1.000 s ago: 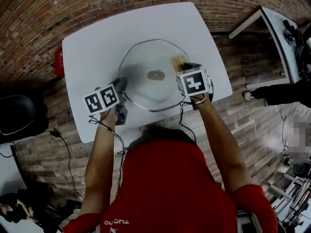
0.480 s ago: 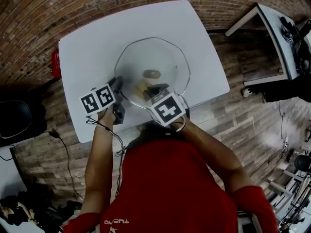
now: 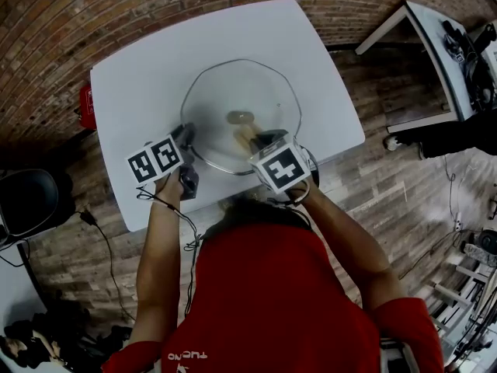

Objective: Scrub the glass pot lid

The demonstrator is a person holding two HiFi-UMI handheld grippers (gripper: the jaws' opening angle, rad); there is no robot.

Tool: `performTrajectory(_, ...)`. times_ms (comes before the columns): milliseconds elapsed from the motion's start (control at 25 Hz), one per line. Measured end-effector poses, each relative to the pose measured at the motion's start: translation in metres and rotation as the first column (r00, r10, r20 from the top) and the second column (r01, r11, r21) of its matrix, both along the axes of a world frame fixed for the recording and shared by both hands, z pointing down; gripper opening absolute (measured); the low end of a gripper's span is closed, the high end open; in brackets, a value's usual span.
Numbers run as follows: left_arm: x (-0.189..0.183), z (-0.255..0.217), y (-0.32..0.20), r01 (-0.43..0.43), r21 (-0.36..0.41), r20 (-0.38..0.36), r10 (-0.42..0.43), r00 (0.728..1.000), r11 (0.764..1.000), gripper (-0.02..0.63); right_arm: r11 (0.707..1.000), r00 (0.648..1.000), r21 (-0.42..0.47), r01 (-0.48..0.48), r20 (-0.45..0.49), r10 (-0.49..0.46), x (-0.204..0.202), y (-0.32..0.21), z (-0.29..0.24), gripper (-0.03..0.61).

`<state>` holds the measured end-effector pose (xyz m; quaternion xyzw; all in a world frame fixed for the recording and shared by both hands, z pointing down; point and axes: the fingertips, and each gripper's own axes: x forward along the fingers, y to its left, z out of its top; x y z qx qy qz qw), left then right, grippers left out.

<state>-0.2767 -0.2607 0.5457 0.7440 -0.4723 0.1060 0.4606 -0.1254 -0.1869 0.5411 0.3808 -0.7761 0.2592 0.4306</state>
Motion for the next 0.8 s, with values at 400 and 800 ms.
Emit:
performTrajectory(400,0.005,0.0,0.006,-0.011,0.002,0.001,0.011,1.0,1.0,0.098,0.989,0.989,0.04,-0.145,0.045,0.143,0.045,-0.018,-0.019,0.052)
performTrajectory(800,0.004,-0.001,0.001,-0.031,0.003,0.02,0.031,0.999,1.0,0.099,0.983,0.99,0.123,-0.133,0.06,0.126,-0.001,-0.069,-0.021,0.052)
